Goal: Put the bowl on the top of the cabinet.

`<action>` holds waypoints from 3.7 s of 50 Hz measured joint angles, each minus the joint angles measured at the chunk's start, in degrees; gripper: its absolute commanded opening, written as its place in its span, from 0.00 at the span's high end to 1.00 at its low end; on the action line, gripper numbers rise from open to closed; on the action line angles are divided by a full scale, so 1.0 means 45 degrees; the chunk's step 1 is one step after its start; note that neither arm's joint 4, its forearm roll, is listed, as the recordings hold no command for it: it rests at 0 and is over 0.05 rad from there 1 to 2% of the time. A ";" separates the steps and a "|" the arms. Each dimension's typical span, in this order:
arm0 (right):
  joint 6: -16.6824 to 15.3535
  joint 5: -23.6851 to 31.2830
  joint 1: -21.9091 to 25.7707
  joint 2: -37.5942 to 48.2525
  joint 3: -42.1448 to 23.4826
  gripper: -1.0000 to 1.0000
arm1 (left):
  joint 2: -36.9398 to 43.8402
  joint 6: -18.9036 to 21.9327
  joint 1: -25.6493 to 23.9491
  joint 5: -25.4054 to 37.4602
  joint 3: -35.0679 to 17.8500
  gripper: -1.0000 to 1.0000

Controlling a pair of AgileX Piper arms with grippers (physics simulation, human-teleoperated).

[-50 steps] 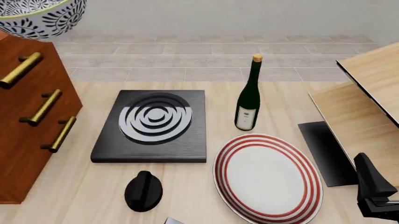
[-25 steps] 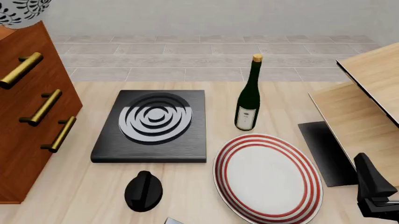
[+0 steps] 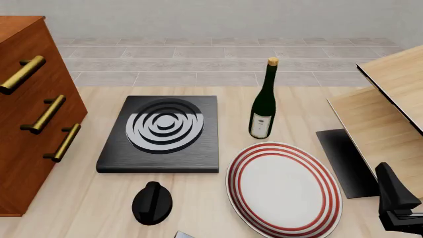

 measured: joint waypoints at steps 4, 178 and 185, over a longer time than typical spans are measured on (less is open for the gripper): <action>0.0000 0.0000 -0.0001 0.0000 0.0000 0.00 | -0.0043 -0.0019 0.0313 0.0124 -0.0118 1.00; 0.0000 0.0000 -0.0001 0.0000 0.0000 0.00 | 0.0103 -0.0860 0.4152 -0.2528 0.3563 0.00; -0.0001 0.0000 -0.0001 0.0001 0.0000 0.00 | -0.0278 -0.0894 0.4155 -0.2368 0.3309 0.00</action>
